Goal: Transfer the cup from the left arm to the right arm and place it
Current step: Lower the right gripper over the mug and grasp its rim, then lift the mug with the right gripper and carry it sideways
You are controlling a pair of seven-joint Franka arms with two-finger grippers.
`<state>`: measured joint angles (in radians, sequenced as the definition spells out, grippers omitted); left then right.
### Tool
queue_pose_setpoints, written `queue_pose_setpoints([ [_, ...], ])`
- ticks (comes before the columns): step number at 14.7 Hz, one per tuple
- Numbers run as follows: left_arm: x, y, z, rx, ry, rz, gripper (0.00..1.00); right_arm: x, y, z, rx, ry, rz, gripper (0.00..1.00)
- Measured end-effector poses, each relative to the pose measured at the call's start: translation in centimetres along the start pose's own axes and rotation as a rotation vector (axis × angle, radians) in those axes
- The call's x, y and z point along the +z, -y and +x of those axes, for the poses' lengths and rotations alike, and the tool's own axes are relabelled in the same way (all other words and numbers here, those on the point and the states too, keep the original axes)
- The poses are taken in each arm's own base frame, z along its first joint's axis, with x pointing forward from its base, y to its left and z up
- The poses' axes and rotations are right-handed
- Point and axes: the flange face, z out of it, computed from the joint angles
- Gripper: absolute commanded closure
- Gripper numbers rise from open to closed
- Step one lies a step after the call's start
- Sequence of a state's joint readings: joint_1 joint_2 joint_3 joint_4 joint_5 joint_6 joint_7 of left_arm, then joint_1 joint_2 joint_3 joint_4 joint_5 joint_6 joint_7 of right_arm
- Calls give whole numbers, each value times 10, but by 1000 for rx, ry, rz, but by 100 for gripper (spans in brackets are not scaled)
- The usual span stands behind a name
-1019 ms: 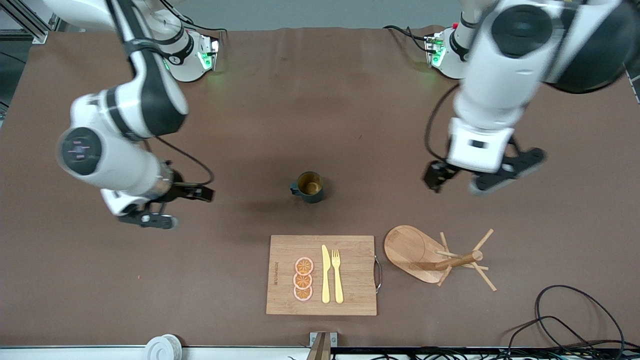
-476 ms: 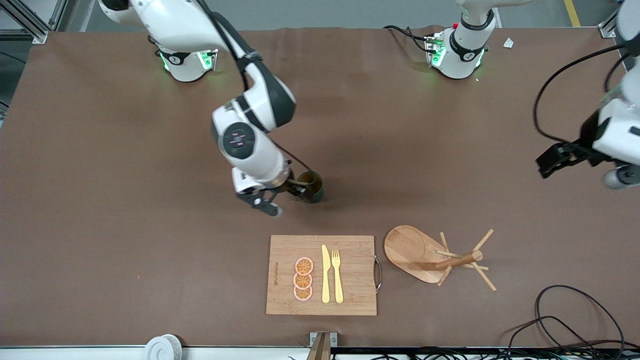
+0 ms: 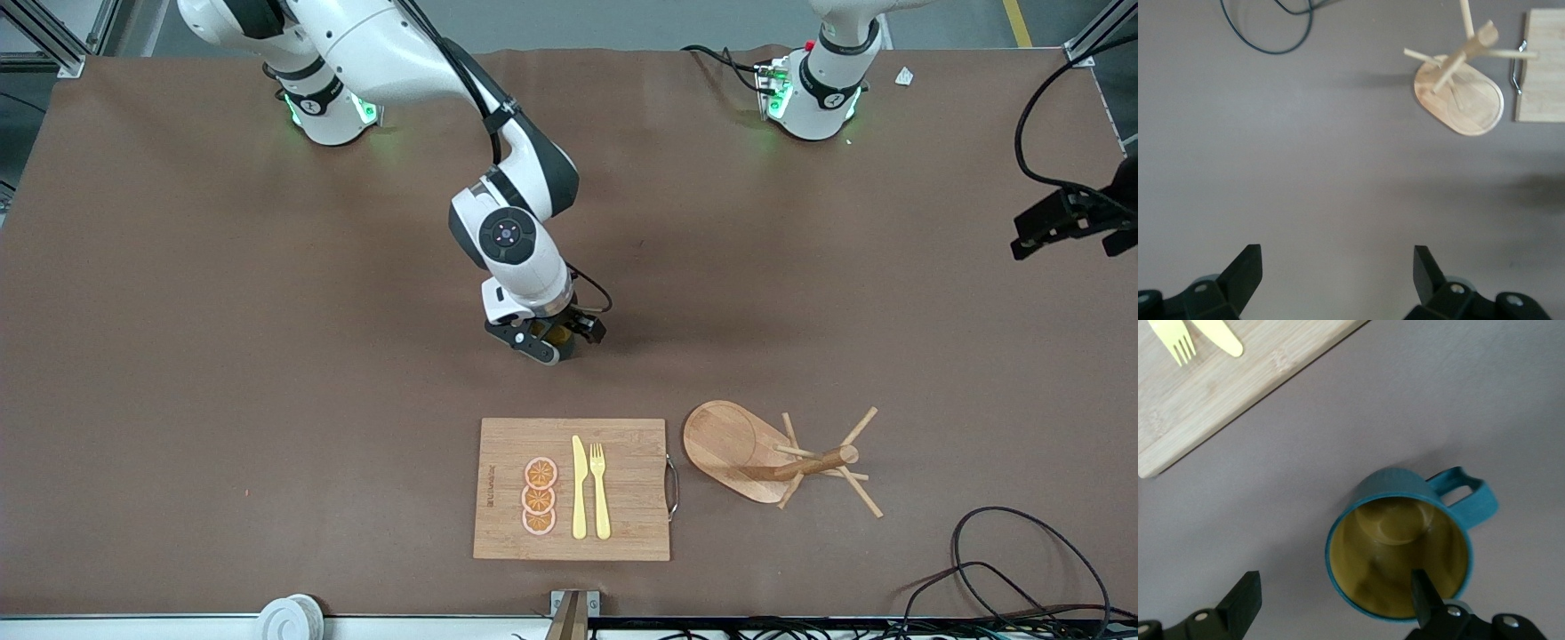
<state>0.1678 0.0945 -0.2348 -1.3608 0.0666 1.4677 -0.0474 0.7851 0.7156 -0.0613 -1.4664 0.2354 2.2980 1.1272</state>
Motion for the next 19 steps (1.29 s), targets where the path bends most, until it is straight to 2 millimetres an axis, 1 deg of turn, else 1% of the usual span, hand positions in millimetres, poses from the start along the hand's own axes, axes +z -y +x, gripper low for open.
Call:
queue_pose_setpoints([
  [1,3,-8,-10,12,11,4,0,2,1,0,-18,-16,-7,28],
  [2,6,-17,-20,24,21,9,0,5,2,0,-45,-40,-20,42],
  [3,9,-25,-31,32,29,8,0,7,2,1,-77,-66,-34,63],
  [4,11,-29,-39,36,33,8,0,10,1,1,-110,-84,-48,78],
  [5,14,-31,-46,38,39,10,0,13,0,1,-135,-91,-56,91],
  [6,16,-31,-51,38,43,12,0,14,0,2,-150,-91,-59,96],
  [8,19,-31,-56,37,46,13,0,14,0,2,-158,-91,-58,99],
  [11,20,-30,-56,35,42,13,0,10,1,4,-155,-91,-60,100],
  [13,20,-28,-55,32,38,12,0,7,-1,10,-145,-91,-73,100],
  [14,20,-28,-54,31,37,12,0,5,-5,20,-130,-85,-100,100],
  [15,21,-28,-54,31,35,11,0,-4,-10,38,-103,-83,-121,100],
  [16,21,-28,-53,32,31,11,0,-20,-18,65,-73,-83,-132,100],
  [17,21,-28,-52,32,27,11,0,-41,-28,98,-57,-83,-135,100],
  [18,20,-28,-52,32,24,10,0,-65,-44,133,-59,-82,-135,100],
  [19,20,-28,-51,32,18,10,0,-88,-64,167,-70,-77,-140,100],
])
